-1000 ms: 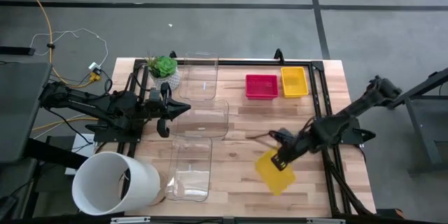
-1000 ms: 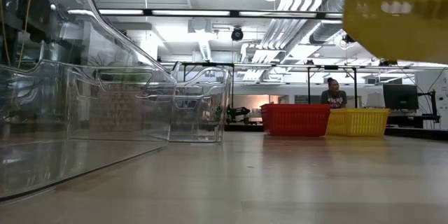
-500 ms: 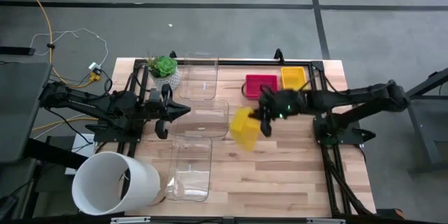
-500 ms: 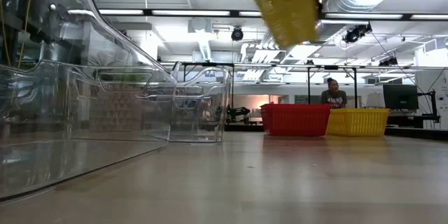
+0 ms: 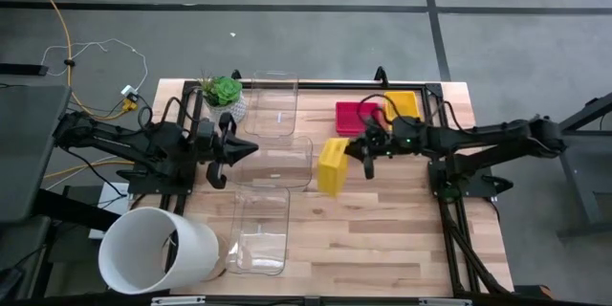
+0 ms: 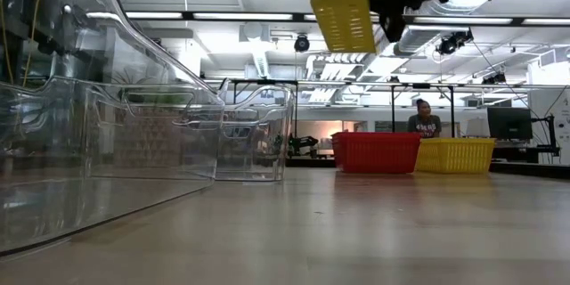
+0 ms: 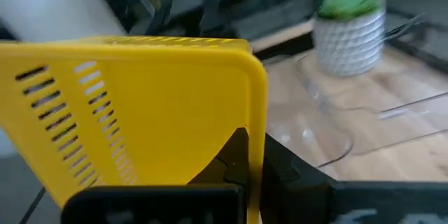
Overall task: Stack baskets by color
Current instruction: Stack the bottom yellow bin on top of the yellow bin
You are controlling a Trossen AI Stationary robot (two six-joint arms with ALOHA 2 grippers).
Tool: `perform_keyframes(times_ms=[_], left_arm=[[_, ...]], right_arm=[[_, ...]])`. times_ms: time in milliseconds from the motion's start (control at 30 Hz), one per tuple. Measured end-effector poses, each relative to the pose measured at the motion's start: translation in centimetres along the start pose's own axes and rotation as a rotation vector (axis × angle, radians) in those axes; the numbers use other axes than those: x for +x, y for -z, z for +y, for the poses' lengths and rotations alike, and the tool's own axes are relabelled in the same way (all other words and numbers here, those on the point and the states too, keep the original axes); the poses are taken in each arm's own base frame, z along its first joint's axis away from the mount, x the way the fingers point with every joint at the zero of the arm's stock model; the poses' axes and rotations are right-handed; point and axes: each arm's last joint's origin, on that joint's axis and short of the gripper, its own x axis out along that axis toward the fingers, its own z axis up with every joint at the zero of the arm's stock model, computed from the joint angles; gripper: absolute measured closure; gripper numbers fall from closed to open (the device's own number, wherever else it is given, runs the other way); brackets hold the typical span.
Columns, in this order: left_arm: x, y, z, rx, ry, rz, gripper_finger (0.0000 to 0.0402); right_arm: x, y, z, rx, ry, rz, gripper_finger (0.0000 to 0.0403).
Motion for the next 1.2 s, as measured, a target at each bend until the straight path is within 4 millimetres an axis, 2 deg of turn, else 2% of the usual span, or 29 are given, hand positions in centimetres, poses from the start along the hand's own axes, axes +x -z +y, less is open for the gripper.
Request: perform_keyframes(times_ms=[167, 833, 900, 1000, 1100, 1200], left_arm=[[0.0, 0.5, 0.1, 0.01, -0.005, 0.055, 0.0401], [0.0, 0.6, 0.1, 0.021, -0.011, 0.056, 0.0401], [0.0, 0.6, 0.1, 0.021, -0.012, 0.056, 0.0401], [0.0, 0.6, 0.1, 0.021, -0.013, 0.056, 0.0401], [0.0, 0.5, 0.2, 0.022, -0.028, 0.053, 0.0401], [0.0, 0.5, 0.2, 0.022, -0.035, 0.052, 0.0401]], right_arm=[[-0.9, 0.3, -0.1, -0.023, -0.007, -0.039, 0.0403], [-1.0, 0.1, 0.0, -0.012, -0.003, -0.047, 0.0403], [-1.0, -1.2, 0.0, 0.024, 0.061, -0.086, 0.0403], [-1.7, -5.0, -0.3, 0.032, 0.204, -0.119, 0.0403], [-3.2, -8.5, -1.4, 0.008, 0.434, -0.014, 0.0403], [-5.8, -11.3, -3.1, 0.029, 0.698, 0.143, 0.0403]])
